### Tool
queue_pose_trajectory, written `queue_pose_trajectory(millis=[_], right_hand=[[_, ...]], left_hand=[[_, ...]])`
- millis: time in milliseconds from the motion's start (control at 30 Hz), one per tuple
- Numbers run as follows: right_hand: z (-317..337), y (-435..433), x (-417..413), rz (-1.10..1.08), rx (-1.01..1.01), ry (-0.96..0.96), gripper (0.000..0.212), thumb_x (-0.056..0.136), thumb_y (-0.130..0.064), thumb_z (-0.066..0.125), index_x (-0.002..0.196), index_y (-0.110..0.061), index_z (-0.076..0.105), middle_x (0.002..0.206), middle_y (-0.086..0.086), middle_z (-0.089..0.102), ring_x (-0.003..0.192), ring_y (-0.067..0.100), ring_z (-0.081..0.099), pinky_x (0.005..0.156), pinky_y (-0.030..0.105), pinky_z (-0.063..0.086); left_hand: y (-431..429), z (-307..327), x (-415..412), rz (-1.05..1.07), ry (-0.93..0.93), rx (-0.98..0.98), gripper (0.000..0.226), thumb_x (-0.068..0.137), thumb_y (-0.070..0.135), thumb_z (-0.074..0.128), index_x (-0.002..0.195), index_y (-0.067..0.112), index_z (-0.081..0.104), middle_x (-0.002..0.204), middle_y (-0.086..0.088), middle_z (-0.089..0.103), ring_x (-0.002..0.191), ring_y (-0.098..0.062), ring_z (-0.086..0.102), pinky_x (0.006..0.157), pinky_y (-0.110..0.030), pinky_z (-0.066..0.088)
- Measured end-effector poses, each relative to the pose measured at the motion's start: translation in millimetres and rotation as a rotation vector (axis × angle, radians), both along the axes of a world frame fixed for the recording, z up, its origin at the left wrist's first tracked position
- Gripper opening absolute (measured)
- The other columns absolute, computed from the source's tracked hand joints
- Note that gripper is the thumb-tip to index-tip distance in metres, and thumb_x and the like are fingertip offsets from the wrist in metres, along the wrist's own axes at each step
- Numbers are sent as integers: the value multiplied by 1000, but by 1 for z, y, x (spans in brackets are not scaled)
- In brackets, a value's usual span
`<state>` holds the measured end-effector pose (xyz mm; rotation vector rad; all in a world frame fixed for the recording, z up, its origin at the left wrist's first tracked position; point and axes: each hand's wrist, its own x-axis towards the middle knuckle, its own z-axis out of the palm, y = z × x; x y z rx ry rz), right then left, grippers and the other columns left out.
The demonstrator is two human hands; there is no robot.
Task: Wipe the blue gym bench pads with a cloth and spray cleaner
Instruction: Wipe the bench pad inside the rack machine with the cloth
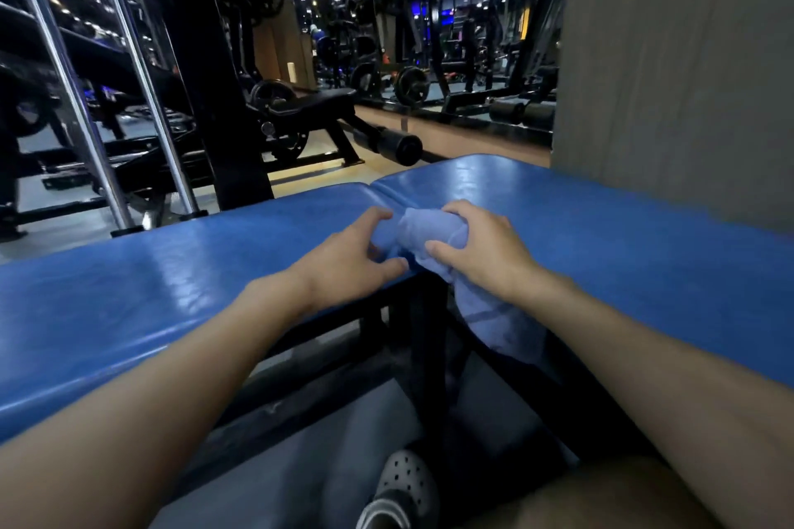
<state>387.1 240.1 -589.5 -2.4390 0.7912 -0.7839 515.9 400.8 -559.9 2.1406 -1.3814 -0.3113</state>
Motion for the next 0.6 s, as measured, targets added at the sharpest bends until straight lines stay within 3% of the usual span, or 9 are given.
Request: queue_pose_trajectory(millis=[100, 167, 267, 367, 433, 500, 600], right_hand=[[23, 34, -36, 17, 221, -179, 45, 85, -47, 70, 122, -26, 55, 110, -5, 59, 101, 15, 55, 82, 29, 46], [39, 58, -57, 60, 370, -203, 39, 92, -48, 61, 123, -25, 51, 109, -8, 58, 97, 10, 57, 76, 22, 46], [55, 85, -86, 142, 672, -235, 42, 100, -46, 47, 133, -20, 47, 126, 6, 63, 105, 16, 64, 92, 36, 54], [81, 100, -125, 249, 845, -232, 53, 100, -32, 54, 149, -26, 34, 137, 4, 59, 117, 17, 61, 102, 39, 49], [98, 106, -154, 378, 862, -201, 64, 94, -17, 65, 149, -31, 35, 135, 2, 62, 119, 17, 61, 103, 40, 48], [111, 113, -177, 451, 825, -153, 62, 89, 1, 66, 140, -26, 46, 122, 0, 69, 113, 16, 65, 94, 36, 55], [120, 113, -200, 240, 606, -88, 39, 83, 3, 72, 114, -16, 59, 98, -2, 72, 88, 8, 70, 71, 24, 57]], left_hand=[[12, 15, -43, -109, 225, -122, 75, 89, 28, 74, 148, 37, 30, 88, -11, 68, 76, -17, 64, 69, -21, 51], [21, 25, -68, -160, 346, -183, 80, 86, 24, 77, 149, 36, 29, 98, -13, 69, 82, -16, 66, 72, -24, 56], [34, 39, -97, -178, 459, -300, 78, 82, 16, 81, 144, 32, 37, 121, -13, 61, 103, -30, 68, 77, -42, 61], [38, 53, -115, -176, 563, -416, 73, 77, 7, 76, 136, 33, 42, 126, -17, 57, 103, -38, 66, 77, -49, 60], [34, 65, -124, -202, 602, -485, 65, 76, 6, 69, 130, 33, 46, 127, -15, 56, 95, -31, 65, 68, -38, 56], [28, 76, -132, -241, 647, -532, 48, 86, -2, 62, 120, 31, 52, 118, -21, 59, 82, -27, 62, 62, -33, 53], [10, 86, -147, -301, 591, -526, 29, 93, 0, 61, 108, 24, 63, 117, -20, 64, 93, -25, 63, 80, -38, 56]])
